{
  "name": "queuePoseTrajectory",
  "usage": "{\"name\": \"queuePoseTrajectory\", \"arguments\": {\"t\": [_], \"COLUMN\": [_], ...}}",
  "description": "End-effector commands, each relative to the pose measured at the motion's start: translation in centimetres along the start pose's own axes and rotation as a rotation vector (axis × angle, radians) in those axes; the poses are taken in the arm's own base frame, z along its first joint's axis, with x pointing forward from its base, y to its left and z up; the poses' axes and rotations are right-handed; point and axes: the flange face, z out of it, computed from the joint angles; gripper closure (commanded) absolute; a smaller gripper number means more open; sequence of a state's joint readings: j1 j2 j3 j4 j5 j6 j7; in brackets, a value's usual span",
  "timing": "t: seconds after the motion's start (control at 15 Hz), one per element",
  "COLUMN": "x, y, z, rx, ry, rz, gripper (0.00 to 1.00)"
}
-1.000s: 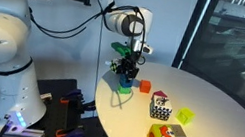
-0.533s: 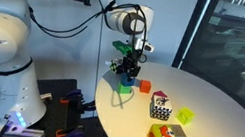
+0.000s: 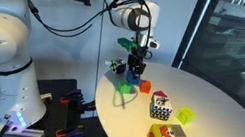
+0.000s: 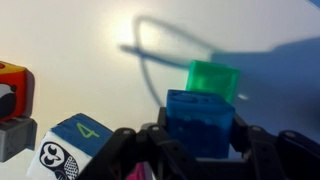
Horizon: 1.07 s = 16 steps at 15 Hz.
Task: Put the blue block on the orange block
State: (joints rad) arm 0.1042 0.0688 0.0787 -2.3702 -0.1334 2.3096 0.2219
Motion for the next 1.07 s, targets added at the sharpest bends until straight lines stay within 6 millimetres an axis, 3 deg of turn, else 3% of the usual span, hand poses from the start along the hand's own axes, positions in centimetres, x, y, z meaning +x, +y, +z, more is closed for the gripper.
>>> {"name": "queuePoseTrajectory", "arguments": {"t": [0.0, 0.4, 1.0], "x": [1.7, 3.9, 7.2], "y": [1.1, 1.3, -0.1], "z": [-1.5, -3.0, -2.3], "rx": [-0.018, -0.026, -0.046], "ry": [0.004, 0.011, -0.033], "rz": [0.053, 0.099, 0.127], "gripper": [0.68, 0.68, 0.68]}}
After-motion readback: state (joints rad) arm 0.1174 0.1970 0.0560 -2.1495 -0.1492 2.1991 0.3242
